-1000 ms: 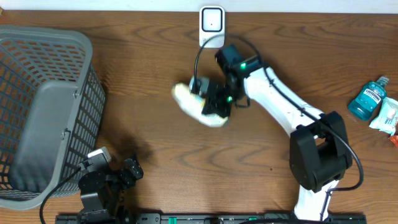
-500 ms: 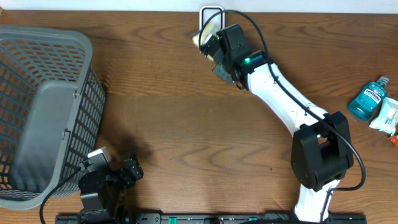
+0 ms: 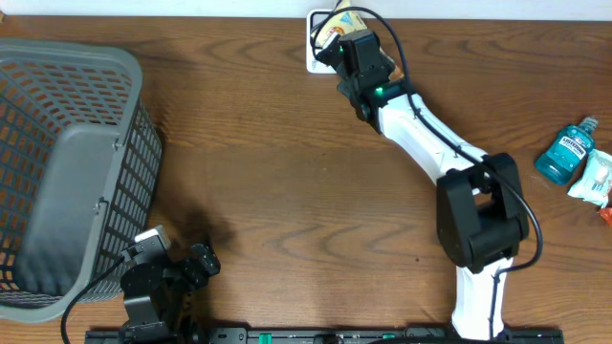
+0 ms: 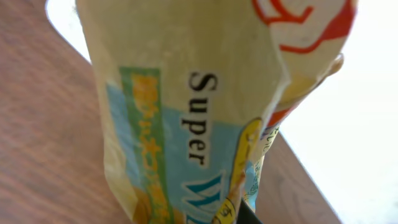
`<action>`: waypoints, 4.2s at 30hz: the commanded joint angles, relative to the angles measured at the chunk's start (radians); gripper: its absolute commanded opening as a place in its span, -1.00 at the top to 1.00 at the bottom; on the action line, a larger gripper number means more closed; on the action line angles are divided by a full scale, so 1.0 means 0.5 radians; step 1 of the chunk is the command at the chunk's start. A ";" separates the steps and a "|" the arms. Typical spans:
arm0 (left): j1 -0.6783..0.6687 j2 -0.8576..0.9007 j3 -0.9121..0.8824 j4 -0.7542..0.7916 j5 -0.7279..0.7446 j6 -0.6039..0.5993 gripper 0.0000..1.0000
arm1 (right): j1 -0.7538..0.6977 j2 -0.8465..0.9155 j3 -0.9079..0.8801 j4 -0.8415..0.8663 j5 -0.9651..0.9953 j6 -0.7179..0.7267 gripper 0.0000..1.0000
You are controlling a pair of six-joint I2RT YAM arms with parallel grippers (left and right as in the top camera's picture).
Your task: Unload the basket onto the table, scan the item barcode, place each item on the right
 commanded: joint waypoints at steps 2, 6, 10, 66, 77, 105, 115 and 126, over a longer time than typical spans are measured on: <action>0.004 -0.011 0.017 -0.006 -0.011 0.018 -0.96 | -0.008 0.164 0.232 0.027 0.160 -0.156 0.98; 0.004 -0.011 0.018 -0.006 -0.011 0.018 -0.96 | -0.008 0.446 0.567 0.027 0.383 -0.318 0.98; 0.004 -0.011 0.017 -0.006 -0.011 0.018 -0.96 | -0.008 0.652 0.833 0.017 0.494 -0.365 0.99; 0.004 -0.011 0.018 -0.006 -0.011 0.018 -0.96 | -1.456 0.307 0.453 -0.957 0.340 1.347 -0.84; 0.004 -0.011 0.018 -0.006 -0.011 0.018 -0.96 | -1.310 -0.279 0.727 -1.286 -0.745 1.556 -0.98; 0.004 -0.011 0.017 -0.006 -0.011 0.018 -0.96 | -0.965 -2.634 0.727 -1.954 -0.817 1.556 -0.98; 0.004 -0.011 0.018 -0.006 -0.011 0.018 -0.96 | -0.962 -2.959 0.691 -2.630 -0.731 1.540 -0.99; 0.004 -0.011 0.018 -0.006 -0.011 0.018 -0.96 | -0.964 -3.526 -0.553 -1.927 -0.666 1.541 -0.99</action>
